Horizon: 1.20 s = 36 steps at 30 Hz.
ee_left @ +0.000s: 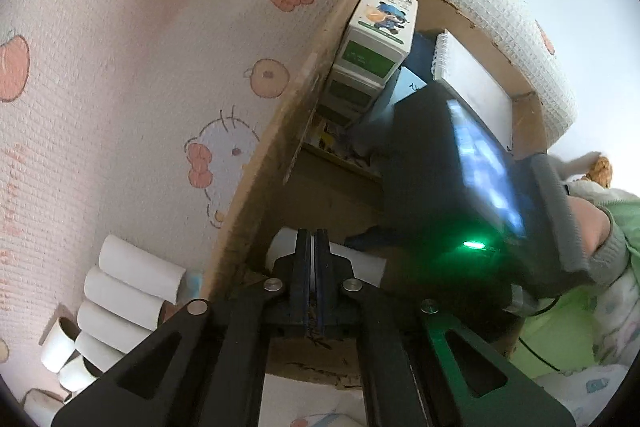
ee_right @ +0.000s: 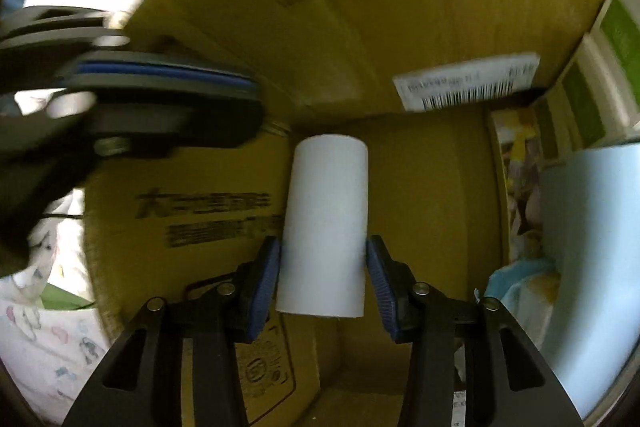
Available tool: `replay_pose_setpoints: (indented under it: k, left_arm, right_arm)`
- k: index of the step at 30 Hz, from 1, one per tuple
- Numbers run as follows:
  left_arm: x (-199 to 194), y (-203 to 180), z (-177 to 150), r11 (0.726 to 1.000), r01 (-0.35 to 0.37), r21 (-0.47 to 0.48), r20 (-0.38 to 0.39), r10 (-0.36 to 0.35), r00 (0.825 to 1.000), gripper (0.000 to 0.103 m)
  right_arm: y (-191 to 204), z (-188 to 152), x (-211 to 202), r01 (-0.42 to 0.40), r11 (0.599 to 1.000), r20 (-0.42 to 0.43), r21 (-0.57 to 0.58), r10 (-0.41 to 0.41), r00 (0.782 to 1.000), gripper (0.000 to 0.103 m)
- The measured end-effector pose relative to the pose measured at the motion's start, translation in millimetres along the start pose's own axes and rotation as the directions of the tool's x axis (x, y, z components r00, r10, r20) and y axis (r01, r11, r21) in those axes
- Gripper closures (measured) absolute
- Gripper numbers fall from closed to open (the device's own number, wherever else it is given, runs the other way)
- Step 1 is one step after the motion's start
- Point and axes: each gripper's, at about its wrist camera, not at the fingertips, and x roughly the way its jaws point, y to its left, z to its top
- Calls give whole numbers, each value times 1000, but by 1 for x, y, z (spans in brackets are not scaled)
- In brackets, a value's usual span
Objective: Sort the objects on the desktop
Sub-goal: 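Lower the tube into the box with the right gripper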
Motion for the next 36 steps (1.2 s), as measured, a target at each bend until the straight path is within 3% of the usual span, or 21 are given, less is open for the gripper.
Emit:
replay_pose_setpoints:
  k: [11, 20, 28, 32, 36]
  left_arm:
    - [-6, 6, 0, 1000, 13, -17, 29, -13, 999, 101]
    - [-32, 16, -2, 998, 38, -46, 97, -33, 995, 101]
    - [-26, 19, -3, 997, 47, -56, 88, -42, 995, 101]
    - [-23, 20, -5, 997, 56, -56, 83, -51, 995, 101]
    - [-20, 21, -5, 997, 48, -58, 78, -43, 996, 101]
  right_arm:
    - [-7, 18, 12, 15, 999, -104, 46, -10, 995, 62]
    - [-9, 26, -15, 47, 998, 18, 35, -47, 999, 62]
    - [-23, 23, 24, 1, 993, -144, 117, 16, 989, 62]
    - [-32, 27, 38, 50, 990, -187, 130, -25, 982, 62]
    - [-37, 32, 45, 13, 988, -194, 154, 18, 981, 62]
